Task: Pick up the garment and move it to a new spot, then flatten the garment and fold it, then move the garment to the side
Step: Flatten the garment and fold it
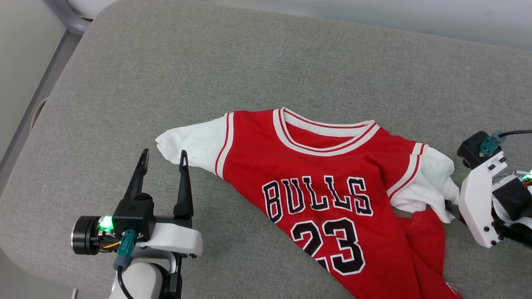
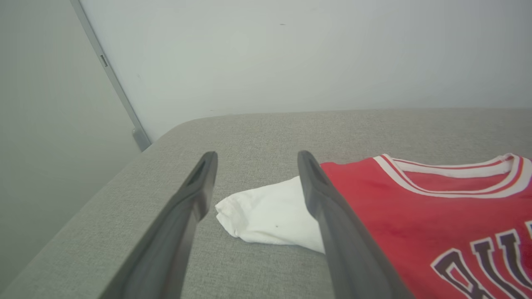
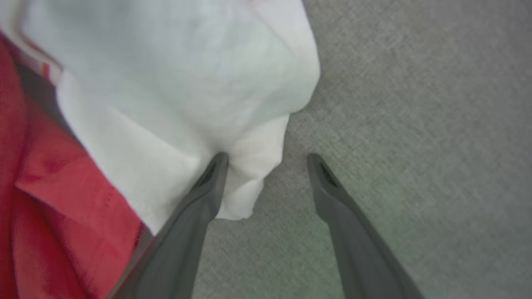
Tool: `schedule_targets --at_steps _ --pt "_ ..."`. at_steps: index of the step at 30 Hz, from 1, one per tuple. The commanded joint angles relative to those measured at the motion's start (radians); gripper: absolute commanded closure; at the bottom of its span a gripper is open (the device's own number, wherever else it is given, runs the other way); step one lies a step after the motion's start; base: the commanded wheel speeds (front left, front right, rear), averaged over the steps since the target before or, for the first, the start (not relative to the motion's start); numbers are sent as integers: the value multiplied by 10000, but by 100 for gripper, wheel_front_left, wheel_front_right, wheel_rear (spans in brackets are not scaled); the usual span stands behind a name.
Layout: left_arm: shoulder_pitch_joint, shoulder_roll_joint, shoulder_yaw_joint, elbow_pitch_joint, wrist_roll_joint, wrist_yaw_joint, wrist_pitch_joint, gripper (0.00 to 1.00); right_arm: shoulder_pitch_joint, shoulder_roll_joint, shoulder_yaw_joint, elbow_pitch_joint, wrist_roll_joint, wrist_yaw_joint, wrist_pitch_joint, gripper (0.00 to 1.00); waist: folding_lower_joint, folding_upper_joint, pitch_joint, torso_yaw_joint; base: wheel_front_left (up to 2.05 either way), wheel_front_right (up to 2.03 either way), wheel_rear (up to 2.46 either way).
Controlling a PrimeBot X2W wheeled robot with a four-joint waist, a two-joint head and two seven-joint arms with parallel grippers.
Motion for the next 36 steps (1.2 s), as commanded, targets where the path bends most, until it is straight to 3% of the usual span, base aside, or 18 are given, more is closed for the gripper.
schedule_targets --at_steps 1,3,4,5,16,27,36 --pt "-40 -24 89 35 61 -52 -25 0 321 223 450 243 140 34 96 0 0 0 24 13 0 0 0" --pt "-2 -130 234 44 183 -142 -25 0 437 228 793 338 285 45 86 0 0 0 26 -18 0 0 0" --pt "32 -172 317 58 244 -206 -25 0 446 209 926 373 357 73 58 19 0 0 9 -46 0 0 0" --pt "64 -193 393 68 291 -229 -25 0 409 203 1011 372 415 76 -62 100 0 0 -20 -91 0 0 0" --pt "319 -453 947 115 741 -654 -25 0 -513 -575 -56 561 981 13 -1642 100 0 0 -408 -513 0 0 0" --pt "219 -768 1105 183 1034 -1077 -25 0 -585 -1670 -1187 1668 880 11 -1400 100 0 0 -168 -462 0 0 0" --pt "178 -914 1238 351 1203 -1263 -25 0 387 -1251 -1824 3621 754 11 -1323 100 0 0 -190 -350 0 0 0"
